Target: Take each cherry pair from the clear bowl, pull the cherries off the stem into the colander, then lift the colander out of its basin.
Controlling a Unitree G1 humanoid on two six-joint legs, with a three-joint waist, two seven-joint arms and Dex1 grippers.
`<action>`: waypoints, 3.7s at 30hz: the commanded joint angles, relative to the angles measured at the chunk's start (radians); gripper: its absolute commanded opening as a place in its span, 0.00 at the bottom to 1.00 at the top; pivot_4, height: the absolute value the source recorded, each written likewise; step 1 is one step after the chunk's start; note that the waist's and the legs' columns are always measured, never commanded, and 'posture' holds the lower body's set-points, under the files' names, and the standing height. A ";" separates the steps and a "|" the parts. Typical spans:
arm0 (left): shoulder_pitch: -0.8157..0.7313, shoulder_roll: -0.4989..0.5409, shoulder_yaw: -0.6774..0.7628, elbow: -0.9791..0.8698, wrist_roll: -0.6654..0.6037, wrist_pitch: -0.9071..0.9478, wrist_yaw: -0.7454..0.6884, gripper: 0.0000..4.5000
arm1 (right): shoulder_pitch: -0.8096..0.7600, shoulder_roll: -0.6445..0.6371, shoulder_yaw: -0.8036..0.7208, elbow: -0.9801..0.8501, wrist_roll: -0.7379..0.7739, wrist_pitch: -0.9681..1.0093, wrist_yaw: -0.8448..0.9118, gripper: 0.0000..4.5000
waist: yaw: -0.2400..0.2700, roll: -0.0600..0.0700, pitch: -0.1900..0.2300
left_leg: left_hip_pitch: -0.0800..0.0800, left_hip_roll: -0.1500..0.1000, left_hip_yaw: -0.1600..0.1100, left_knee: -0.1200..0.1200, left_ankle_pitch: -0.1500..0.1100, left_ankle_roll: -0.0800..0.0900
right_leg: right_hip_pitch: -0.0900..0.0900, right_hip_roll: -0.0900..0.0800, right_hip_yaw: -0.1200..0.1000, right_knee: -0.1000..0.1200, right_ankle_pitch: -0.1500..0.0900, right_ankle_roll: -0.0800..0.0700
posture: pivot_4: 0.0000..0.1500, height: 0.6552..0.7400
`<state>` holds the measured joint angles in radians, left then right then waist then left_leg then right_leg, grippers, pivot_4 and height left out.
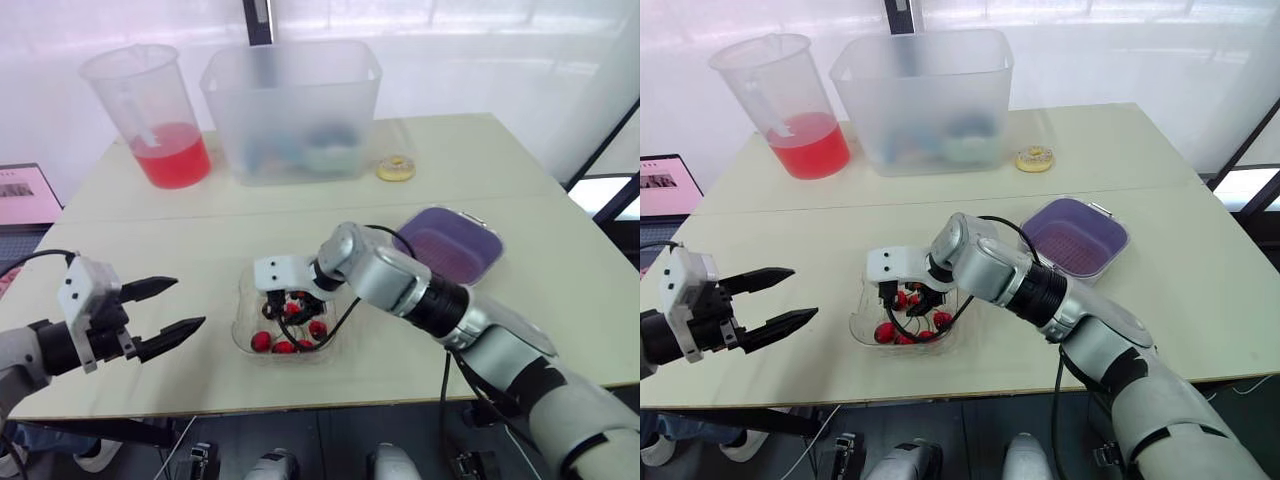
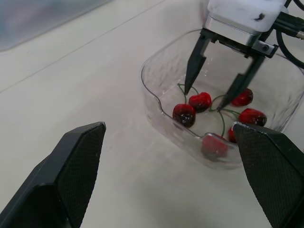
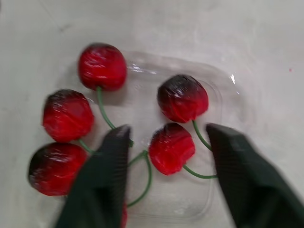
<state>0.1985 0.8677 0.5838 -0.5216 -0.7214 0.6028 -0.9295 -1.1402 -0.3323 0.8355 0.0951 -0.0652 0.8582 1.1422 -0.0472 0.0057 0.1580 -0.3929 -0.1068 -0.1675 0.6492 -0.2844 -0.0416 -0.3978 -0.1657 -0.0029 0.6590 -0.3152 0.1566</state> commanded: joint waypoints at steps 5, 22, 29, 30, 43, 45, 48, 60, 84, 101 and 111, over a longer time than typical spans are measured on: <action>0.016 0.011 0.010 -0.018 0.007 -0.001 0.002 1.00 | 0.000 0.015 -0.019 -0.007 -0.007 -0.007 0.010 0.44 | 0.000 0.000 0.000 | 0.000 0.000 0.000 0.000 0.000 0.000 | 0.000 0.000 0.000 0.000 0.000 0.000 | 1.00 1.00; 0.001 0.018 -0.025 0.031 0.053 -0.038 -0.028 1.00 | 0.016 0.038 -0.001 0.086 -0.074 -0.053 -0.015 0.44 | 0.001 0.000 0.000 | 0.000 0.000 0.000 0.000 0.000 0.000 | 0.000 0.000 0.000 0.000 0.000 0.000 | 1.00 1.00; -0.020 0.010 -0.042 0.044 0.058 -0.046 -0.030 1.00 | 0.014 0.003 -0.017 0.018 -0.098 -0.162 -0.002 0.00 | 0.001 0.000 0.000 | 0.000 0.000 0.000 0.000 0.000 0.000 | 0.000 0.000 0.000 0.000 0.000 0.000 | 1.00 1.00; -0.024 0.008 -0.044 0.046 0.056 -0.045 -0.028 1.00 | 0.014 -0.007 -0.021 0.001 -0.103 -0.191 0.000 0.00 | 0.001 0.000 0.000 | 0.000 0.000 0.000 0.000 0.000 0.000 | 0.000 0.000 0.000 0.000 0.000 0.000 | 1.00 1.00; -0.251 -0.056 -0.017 0.096 -0.224 0.116 0.095 1.00 | 0.013 -0.138 -0.172 -0.052 -0.231 -1.193 -0.157 0.00 | 0.001 -0.001 0.000 | 0.000 0.000 0.000 0.000 0.000 0.000 | 0.000 0.000 0.000 0.000 0.000 0.000 | 1.00 1.00; -0.330 -0.079 -0.021 0.124 -0.285 0.156 0.166 1.00 | 0.005 -0.124 -0.210 -0.004 -0.271 -1.327 -0.252 0.00 | 0.001 -0.002 0.000 | 0.000 0.000 0.000 0.001 0.000 0.000 | 0.000 0.000 0.000 0.001 0.000 0.000 | 1.00 1.00; -0.423 -0.092 -0.041 0.165 -0.365 0.217 0.233 1.00 | -0.017 -0.112 -0.242 0.065 -0.338 -1.464 -0.361 0.00 | -0.005 -0.002 0.000 | 0.000 -0.001 -0.001 0.001 0.000 -0.001 | 0.001 0.000 -0.001 0.003 0.000 0.000 | 1.00 1.00; -0.659 -0.077 -0.147 0.237 -0.561 0.380 0.300 1.00 | -0.037 -0.095 -0.322 0.124 -0.328 -1.620 -0.412 0.00 | -0.026 -0.003 0.000 | 0.001 0.000 -0.003 -0.001 0.001 -0.001 | 0.001 0.001 -0.002 0.005 0.000 0.000 | 1.00 1.00; -0.688 -0.092 -0.185 0.257 -0.599 0.387 0.331 0.12 | -0.021 -0.108 -0.361 0.138 -0.345 -1.643 -0.424 0.00 | -0.024 -0.003 0.000 | 0.001 -0.001 -0.002 0.000 0.001 -0.001 | 0.000 0.002 -0.001 0.005 0.000 0.000 | 1.00 1.00; -0.721 -0.102 -0.201 0.284 -0.608 0.388 0.320 0.00 | -0.011 -0.114 -0.352 0.134 -0.302 -1.631 -0.378 0.22 | -0.024 -0.003 0.000 | 0.001 -0.001 -0.002 0.000 0.001 -0.001 | 0.000 0.002 -0.001 0.005 0.000 0.000 | 1.00 1.00; -0.715 -0.089 -0.187 0.280 -0.609 0.388 0.316 0.00 | 0.050 -0.255 -0.391 0.038 -0.081 -1.511 -0.175 0.74 | -0.021 -0.004 0.000 | 0.001 -0.001 -0.002 0.000 0.001 -0.001 | 0.001 0.002 -0.001 0.005 0.000 0.000 | 1.00 1.00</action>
<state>-0.5125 0.7641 0.3700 -0.2262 -1.3158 0.9946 -0.6079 -1.1052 -0.5583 0.4838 0.2000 -0.2500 -0.7031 0.9003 -0.0677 0.0017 0.1579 -0.3923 -0.1075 -0.1695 0.6495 -0.2836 -0.0428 -0.3965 -0.1639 -0.0035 0.6636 -0.3152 0.1568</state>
